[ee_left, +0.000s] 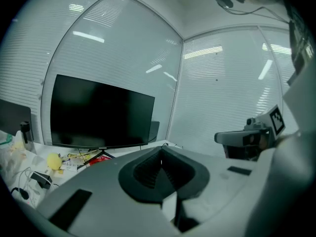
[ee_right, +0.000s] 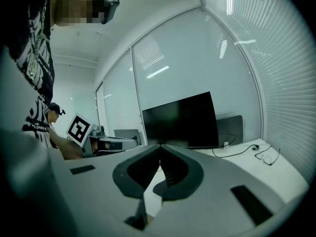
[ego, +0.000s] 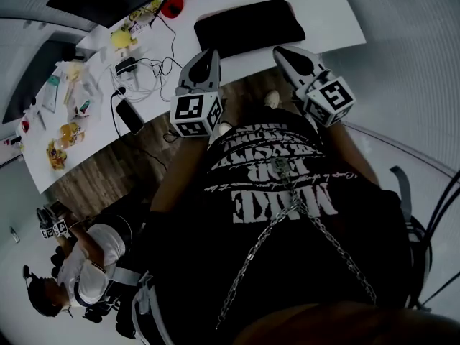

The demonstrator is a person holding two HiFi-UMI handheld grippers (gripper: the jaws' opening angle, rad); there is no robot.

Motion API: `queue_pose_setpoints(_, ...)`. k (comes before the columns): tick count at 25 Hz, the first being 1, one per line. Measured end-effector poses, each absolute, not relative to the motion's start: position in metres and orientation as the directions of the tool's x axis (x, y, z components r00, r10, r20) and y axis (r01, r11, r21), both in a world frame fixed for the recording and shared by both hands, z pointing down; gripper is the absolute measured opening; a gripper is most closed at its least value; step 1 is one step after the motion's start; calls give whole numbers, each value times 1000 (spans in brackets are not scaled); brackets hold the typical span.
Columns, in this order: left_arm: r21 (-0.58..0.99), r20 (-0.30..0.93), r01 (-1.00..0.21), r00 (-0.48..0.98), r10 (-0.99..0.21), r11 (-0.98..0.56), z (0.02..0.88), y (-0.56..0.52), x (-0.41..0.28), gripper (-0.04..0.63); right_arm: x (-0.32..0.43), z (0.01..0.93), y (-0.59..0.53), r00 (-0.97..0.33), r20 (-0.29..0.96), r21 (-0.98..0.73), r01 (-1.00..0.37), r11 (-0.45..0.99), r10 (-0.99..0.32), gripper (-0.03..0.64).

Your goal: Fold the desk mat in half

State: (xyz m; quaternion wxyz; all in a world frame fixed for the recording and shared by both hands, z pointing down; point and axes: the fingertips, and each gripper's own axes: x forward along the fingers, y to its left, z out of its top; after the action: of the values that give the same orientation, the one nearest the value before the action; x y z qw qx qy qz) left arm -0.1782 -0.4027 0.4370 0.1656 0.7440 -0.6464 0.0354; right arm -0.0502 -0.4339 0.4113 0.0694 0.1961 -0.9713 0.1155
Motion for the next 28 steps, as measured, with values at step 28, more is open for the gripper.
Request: queue_pose_setpoints(28,174,290,-985,58,-955,-7,433,-477,-146,8,-42,414,-510,-969,200,-281,-198,939,-145,0)
